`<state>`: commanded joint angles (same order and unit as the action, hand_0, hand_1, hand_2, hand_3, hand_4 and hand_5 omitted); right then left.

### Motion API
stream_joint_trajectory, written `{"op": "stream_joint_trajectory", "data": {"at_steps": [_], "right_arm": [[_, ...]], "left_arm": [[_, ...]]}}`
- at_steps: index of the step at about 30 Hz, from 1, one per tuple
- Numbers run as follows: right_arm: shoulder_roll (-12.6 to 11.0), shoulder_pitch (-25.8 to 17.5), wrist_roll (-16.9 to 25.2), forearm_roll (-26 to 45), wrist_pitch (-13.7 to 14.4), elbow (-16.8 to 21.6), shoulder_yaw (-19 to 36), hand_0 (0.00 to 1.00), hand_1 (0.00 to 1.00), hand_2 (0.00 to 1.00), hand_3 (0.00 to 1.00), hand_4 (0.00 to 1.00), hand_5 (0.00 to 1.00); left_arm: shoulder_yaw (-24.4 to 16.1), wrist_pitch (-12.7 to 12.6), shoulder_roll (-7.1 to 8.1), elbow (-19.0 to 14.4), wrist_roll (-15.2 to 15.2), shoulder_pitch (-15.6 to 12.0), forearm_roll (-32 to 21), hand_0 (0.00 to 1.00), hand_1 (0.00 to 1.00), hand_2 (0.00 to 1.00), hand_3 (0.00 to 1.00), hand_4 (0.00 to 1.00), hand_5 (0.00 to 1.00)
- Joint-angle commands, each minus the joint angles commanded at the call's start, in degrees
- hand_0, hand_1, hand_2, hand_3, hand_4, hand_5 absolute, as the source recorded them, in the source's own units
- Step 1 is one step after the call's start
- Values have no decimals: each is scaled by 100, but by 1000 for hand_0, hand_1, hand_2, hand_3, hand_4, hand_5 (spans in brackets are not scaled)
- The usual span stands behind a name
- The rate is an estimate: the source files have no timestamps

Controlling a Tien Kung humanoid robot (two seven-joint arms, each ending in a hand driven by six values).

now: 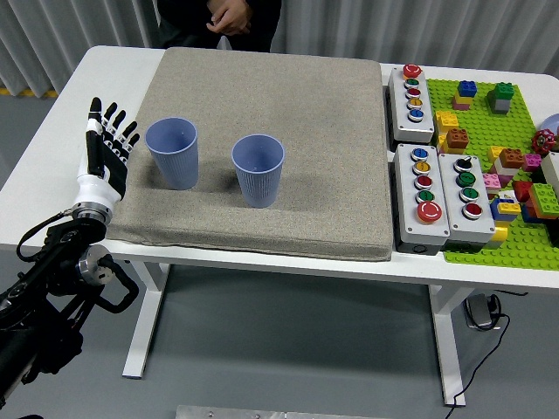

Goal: Pick cup pour cup place

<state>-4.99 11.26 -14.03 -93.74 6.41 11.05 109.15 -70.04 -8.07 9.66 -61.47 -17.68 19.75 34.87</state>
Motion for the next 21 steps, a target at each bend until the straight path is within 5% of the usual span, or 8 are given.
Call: {"op": "stream_joint_trajectory", "data": {"at_steps": [21], "right_arm": [[-19, 18, 30, 66, 14, -17, -48, 697, 636, 593, 598, 2, 244]], "left_arm": [[-14, -118, -30, -55, -31, -7, 66, 907, 899, 984, 955, 814, 998]]}}
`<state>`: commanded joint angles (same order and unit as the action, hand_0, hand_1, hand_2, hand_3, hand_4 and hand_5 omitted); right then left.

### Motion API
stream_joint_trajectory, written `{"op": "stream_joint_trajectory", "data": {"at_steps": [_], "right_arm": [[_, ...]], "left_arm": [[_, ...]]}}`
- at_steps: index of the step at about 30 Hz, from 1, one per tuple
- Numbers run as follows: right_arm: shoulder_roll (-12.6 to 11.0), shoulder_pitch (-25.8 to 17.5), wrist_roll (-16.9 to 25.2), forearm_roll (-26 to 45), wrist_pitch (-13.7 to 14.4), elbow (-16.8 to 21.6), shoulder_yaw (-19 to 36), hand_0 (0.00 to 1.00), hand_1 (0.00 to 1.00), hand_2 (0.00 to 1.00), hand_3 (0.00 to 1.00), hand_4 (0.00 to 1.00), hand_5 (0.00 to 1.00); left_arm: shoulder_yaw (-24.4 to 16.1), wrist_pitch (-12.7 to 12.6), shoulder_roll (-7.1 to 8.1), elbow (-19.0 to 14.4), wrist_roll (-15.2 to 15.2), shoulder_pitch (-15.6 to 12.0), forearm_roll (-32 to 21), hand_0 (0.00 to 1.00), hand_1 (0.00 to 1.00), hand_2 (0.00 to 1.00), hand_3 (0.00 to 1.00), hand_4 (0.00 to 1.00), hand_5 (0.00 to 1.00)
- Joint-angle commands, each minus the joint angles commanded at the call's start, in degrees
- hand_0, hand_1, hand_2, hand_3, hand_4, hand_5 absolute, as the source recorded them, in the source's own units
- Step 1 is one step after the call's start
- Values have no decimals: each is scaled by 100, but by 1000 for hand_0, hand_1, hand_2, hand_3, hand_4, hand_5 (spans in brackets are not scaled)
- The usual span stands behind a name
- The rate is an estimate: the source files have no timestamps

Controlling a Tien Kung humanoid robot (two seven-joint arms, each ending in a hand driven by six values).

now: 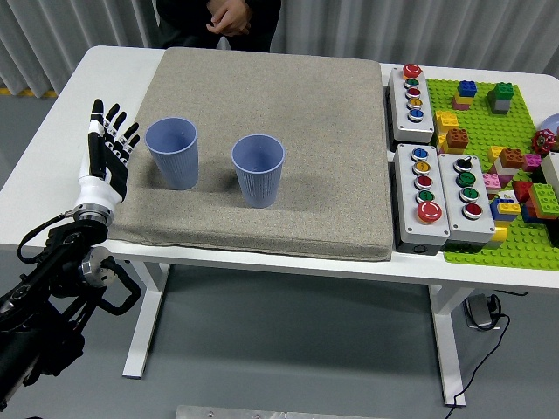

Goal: Pick cup pour cup place

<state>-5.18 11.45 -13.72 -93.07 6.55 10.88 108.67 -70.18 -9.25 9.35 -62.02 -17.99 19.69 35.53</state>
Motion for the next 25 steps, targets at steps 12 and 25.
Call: {"op": "stream_joint_trajectory", "data": {"at_steps": [12, 25], "right_arm": [[-18, 44, 19, -43, 1, -8, 30, 697, 636, 594, 598, 2, 245], [-19, 55, 15, -40, 13, -8, 40, 697, 636, 594, 598, 2, 245]], "left_arm": [[-38, -56, -20, -37, -25, 32, 25, 899, 886, 970, 943, 813, 998], [-79, -33, -18, -79, -56, 33, 24, 892, 879, 965, 937, 805, 998]]}}
